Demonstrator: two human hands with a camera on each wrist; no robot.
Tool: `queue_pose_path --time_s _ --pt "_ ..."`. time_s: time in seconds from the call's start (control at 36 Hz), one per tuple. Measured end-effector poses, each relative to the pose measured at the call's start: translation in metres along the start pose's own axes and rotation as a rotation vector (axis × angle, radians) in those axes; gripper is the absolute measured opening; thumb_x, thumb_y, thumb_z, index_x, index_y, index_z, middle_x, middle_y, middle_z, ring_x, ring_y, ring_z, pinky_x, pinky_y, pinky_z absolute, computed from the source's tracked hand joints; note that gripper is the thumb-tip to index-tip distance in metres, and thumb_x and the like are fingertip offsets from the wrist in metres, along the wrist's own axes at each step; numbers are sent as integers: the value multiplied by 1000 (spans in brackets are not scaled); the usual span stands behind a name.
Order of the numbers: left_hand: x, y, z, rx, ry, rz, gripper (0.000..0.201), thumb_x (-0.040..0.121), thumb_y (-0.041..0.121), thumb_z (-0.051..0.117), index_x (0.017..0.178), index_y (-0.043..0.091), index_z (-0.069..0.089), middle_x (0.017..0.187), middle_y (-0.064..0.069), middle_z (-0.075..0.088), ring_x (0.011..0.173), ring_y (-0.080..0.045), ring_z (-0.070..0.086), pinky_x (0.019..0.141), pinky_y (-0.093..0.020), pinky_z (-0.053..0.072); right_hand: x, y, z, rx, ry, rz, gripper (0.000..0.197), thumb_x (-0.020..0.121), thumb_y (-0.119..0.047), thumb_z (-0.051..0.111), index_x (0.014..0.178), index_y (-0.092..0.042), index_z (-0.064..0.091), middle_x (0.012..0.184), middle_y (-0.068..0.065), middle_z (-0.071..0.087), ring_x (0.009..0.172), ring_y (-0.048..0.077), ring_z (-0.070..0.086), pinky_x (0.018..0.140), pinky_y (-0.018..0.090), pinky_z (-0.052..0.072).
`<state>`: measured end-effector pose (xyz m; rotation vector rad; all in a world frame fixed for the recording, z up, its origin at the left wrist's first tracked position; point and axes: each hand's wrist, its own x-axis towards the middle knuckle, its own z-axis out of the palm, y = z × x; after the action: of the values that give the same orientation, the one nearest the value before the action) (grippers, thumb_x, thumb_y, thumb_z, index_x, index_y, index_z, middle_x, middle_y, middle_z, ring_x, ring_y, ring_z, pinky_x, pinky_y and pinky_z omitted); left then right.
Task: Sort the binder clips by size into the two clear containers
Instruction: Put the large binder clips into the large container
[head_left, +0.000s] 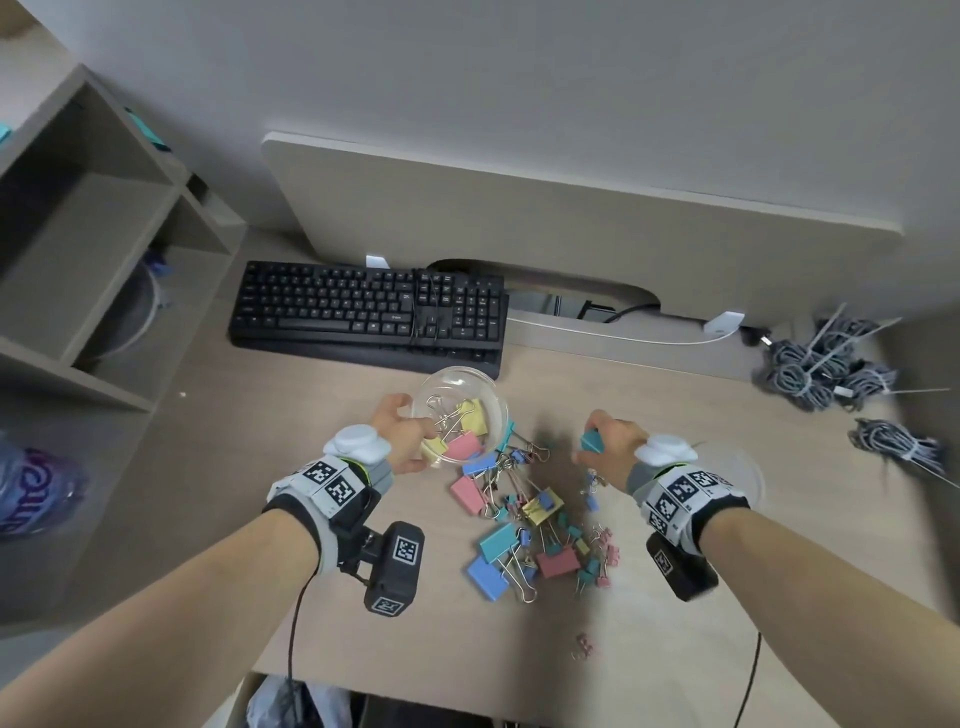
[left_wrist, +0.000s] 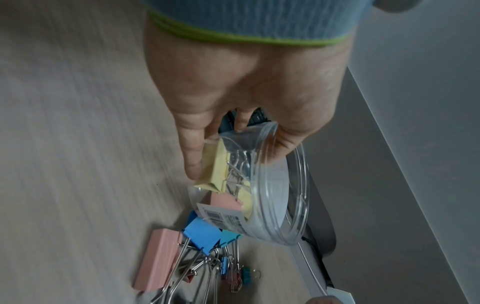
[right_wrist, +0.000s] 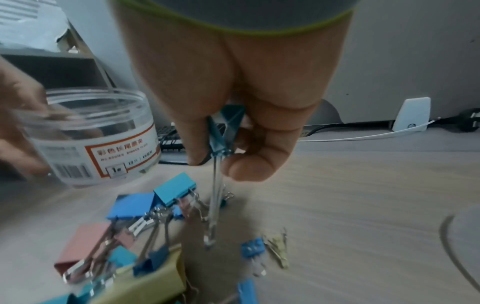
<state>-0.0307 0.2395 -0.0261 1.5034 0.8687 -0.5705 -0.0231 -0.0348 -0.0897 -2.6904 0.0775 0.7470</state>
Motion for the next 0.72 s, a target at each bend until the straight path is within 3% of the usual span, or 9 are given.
queue_pose_path --time_s 0.06,0.17,0.22,0.31,0.39,0.47,0.53,0.61,0.72 --pt "-1 -1 -3 -8 18 8 65 86 -9 52 143 16 36 123 -14 45 98 -28 46 90 -49 51 1 -8 -3 7 32 -48 23 87 -26 64 103 -11 57 91 6 62 76 22 54 61 28 39" --pt "-3 -3 -14 -27 66 8 64 86 -9 53 143 16 36 120 -12 47 98 -27 47 92 -50 51 7 -36 -1 12 25 -108 18 85 -10 60 102 -16 64 99 6 64 85 23 57 70 28 46" --pt "-6 -4 -23 -38 82 7 64 86 -8 53 143 16 36 125 -14 47 97 -26 47 92 -50 51 12 -51 3 19 14 -96 17 81 -8 58 94 -16 66 91 3 62 81 22 56 64 25 41" --pt "-10 -5 -32 -52 82 -9 62 88 -8 51 142 16 36 118 -11 46 93 -24 47 93 -49 50 17 -69 7 -17 30 -104 5 80 -22 60 77 -18 61 79 0 56 76 23 55 58 24 38" --pt "-13 -7 -45 -80 109 -14 61 88 -9 50 141 16 37 114 -8 46 87 -22 48 94 -49 50 29 -83 19 -158 -6 -151 30 84 -45 56 70 -18 57 75 2 57 70 24 54 62 28 44" --pt "-14 -12 -56 -102 155 -7 61 87 -9 51 141 15 39 108 -7 48 80 -20 49 93 -51 51 41 -92 31 -349 -59 -178 31 91 -36 52 96 -9 64 89 7 56 75 25 56 64 29 40" --pt "-14 -15 -63 -121 170 -12 61 87 -9 51 141 16 39 110 -7 48 82 -21 50 94 -51 50 47 -96 37 -417 -66 -222 27 90 -27 54 110 -9 55 105 9 51 76 28 58 62 31 41" --pt "-13 -18 -70 -133 182 -18 61 86 -8 52 141 16 38 118 -8 47 86 -22 50 93 -51 51 51 -99 43 -422 -96 -252 37 86 -24 59 119 -16 42 111 9 44 72 29 54 62 36 48" --pt "-10 -21 -75 -147 183 -27 60 86 -8 52 139 16 40 119 -9 49 85 -21 50 90 -49 52 58 -104 50 -492 -165 -283 47 88 -24 59 130 -17 38 120 11 44 90 33 61 68 38 50"
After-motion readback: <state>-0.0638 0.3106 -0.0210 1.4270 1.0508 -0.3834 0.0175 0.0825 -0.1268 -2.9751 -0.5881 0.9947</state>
